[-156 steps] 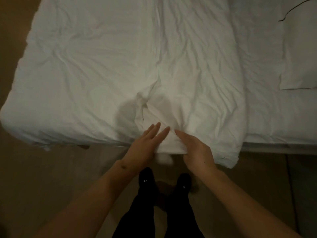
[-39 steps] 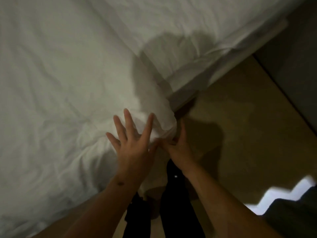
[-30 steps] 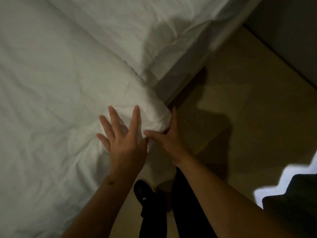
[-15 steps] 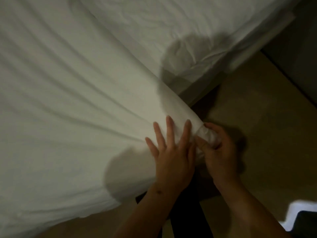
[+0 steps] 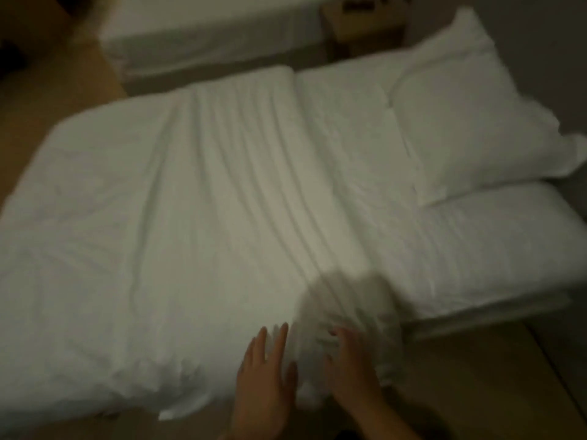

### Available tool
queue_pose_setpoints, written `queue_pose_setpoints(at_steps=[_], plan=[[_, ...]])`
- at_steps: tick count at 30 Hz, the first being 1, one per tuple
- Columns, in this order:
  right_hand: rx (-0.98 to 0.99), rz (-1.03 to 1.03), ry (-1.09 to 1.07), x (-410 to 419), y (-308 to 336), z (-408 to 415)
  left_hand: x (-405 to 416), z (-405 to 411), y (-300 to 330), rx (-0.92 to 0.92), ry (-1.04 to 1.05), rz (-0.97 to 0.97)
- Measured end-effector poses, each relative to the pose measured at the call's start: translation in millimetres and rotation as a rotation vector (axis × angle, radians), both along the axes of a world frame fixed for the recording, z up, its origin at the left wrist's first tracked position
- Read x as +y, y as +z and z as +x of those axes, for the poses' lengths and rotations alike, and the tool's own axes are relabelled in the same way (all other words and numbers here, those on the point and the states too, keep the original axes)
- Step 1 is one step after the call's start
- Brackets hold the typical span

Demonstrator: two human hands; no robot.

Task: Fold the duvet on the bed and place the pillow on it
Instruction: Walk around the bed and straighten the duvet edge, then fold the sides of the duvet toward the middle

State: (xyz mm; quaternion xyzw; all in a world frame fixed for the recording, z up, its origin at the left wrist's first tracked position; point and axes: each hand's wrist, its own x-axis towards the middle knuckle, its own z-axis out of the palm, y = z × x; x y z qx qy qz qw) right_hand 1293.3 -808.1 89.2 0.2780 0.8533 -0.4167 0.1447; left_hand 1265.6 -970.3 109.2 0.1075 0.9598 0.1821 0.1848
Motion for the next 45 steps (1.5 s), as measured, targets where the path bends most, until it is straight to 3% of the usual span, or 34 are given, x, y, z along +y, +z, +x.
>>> queue_pose_setpoints(at_steps=[8, 14, 19, 30, 38, 45], plan=[[0.070, 0.100, 0.301, -173, 136, -5, -179, 19, 131, 0.142, 0.352, 0.207], [0.153, 0.100, 0.389, -313, 183, 7, -298, 64, 171, 0.189, 0.473, 0.192], [0.167, 0.096, 0.460, -374, 192, 21, -373, 91, 173, 0.173, 0.542, 0.228], [0.089, 0.177, 0.383, -351, 179, 4, -393, 77, 155, 0.119, 0.500, 0.221], [0.048, 0.370, 0.362, -287, 160, -68, -335, -29, 154, 0.069, 0.353, 0.091], [-0.114, 0.307, 0.346, -225, 131, -149, -285, -114, 125, -0.016, 0.363, 0.036]])
